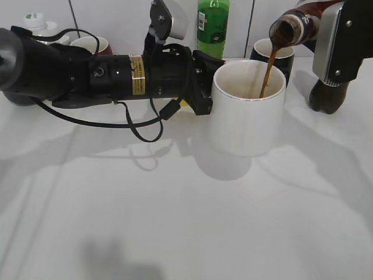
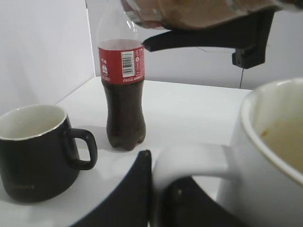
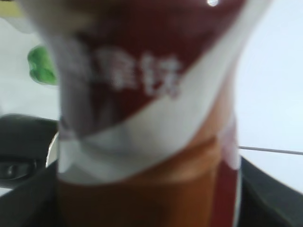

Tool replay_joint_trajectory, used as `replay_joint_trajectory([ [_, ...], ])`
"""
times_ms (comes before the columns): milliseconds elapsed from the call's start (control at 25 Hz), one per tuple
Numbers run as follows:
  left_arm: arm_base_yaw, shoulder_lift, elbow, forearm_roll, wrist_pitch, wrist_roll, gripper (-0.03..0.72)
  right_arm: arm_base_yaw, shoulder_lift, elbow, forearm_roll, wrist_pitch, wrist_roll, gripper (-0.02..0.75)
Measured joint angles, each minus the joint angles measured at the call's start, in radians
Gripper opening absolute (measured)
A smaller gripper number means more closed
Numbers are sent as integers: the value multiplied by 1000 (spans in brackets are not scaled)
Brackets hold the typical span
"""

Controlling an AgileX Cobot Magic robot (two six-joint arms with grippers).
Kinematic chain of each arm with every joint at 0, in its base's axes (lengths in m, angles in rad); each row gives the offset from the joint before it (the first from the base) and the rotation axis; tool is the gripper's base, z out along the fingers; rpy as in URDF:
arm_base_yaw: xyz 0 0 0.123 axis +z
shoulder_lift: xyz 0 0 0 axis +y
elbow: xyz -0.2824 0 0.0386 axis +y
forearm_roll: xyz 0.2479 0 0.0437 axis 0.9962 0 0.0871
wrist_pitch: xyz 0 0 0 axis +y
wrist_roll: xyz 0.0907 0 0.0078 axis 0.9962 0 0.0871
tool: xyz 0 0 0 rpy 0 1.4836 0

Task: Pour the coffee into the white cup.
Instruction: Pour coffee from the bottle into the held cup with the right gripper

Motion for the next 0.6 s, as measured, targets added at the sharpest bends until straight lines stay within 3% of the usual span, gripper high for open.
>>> replay_joint_trajectory([
  [600,0,0,0,76,0,0,36,0,0,0,0,0,-54,527],
])
